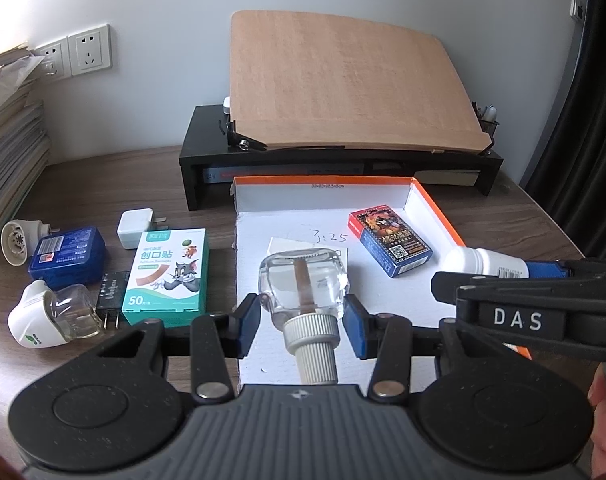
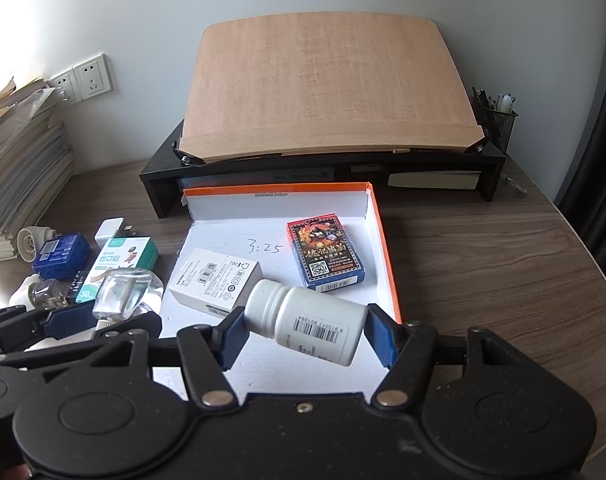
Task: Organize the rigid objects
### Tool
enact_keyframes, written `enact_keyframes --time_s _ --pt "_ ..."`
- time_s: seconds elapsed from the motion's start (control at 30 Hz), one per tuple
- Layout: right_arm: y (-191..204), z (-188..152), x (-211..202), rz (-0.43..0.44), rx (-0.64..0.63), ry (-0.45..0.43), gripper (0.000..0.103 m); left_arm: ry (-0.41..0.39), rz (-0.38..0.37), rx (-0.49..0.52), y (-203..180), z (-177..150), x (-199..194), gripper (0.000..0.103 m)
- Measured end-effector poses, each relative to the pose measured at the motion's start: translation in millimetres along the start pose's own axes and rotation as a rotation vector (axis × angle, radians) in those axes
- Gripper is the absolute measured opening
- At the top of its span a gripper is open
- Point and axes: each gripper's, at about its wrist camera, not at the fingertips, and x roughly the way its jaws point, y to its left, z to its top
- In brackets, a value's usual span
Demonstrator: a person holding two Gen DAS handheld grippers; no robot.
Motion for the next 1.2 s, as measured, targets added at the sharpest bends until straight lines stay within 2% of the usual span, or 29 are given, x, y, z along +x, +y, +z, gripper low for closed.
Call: enact_keyframes --time_s 1.2 --pt "-3 22 23 -0.009 0.003 0.004 0.076 -0.003 -0.009 0.032 -4 8 14 0.046"
